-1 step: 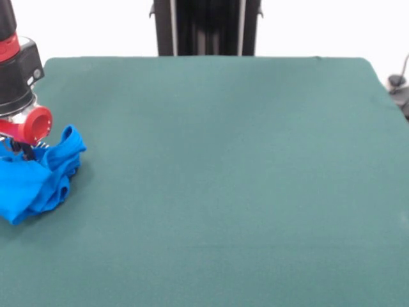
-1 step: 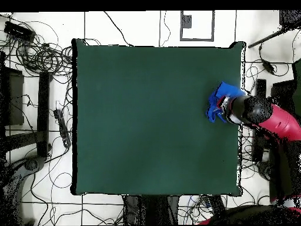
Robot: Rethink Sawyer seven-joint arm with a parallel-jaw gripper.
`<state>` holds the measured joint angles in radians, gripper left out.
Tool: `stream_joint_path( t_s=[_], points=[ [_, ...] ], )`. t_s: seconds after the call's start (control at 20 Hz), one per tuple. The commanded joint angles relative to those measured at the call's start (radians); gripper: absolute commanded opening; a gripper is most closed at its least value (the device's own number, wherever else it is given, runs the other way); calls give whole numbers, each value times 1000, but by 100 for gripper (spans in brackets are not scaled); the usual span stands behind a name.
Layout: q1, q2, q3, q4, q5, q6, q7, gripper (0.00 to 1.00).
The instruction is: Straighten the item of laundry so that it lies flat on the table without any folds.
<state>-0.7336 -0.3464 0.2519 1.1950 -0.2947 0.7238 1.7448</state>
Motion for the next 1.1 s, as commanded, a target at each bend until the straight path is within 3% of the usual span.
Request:
stream_joint_path(
  t_s=[0.05, 0.2, 0.65, 1.1],
  points=[
    [38, -17, 103, 73, -21, 45, -137, 0],
    [34, -36, 109, 101, -18, 45, -140, 0],
    [62, -262, 82, 428, 40, -38, 51, 0],
    [107, -334, 44, 583, 83, -146, 188, 0]
  ],
)
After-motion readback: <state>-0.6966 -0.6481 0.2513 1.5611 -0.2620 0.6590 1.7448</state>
